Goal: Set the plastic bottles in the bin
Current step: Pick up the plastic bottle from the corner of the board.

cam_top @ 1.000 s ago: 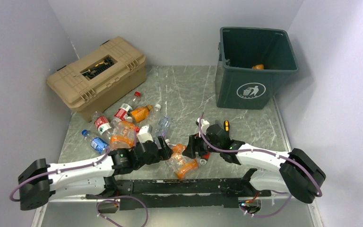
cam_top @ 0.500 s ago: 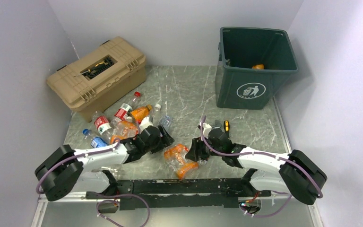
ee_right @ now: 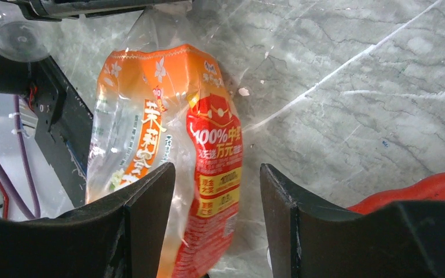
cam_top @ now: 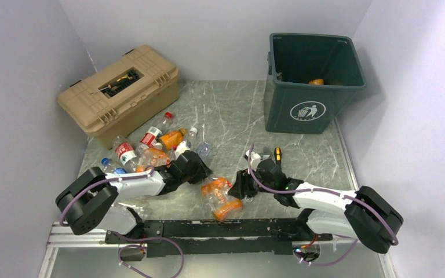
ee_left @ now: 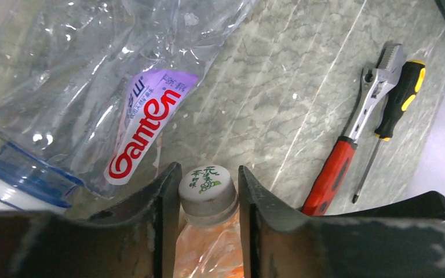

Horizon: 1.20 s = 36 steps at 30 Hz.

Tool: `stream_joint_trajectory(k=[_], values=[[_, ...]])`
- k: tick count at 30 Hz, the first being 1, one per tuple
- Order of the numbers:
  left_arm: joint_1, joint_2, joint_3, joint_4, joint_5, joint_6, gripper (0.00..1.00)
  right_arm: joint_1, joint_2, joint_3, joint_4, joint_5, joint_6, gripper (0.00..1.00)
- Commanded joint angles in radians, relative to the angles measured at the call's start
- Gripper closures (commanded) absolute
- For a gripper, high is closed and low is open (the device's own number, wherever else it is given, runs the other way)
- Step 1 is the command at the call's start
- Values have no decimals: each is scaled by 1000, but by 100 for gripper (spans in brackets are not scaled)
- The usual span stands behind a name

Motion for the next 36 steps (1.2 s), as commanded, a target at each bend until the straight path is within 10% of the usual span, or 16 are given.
stream_joint_trajectory(k=[1, 7, 20, 36], values=[[2, 7, 36, 55, 34, 15, 67, 5, -36, -1, 21, 7, -9, 41], [2, -69, 75, -7, 44, 95, 100, 5, -117, 32, -60, 20, -5, 34], [2, -376, 393, -229, 64, 622, 100, 3, -475, 267, -343, 21, -85, 2], [3, -458, 604, -290, 316, 1071, 100, 3, -589, 322, 49, 4, -179, 0]])
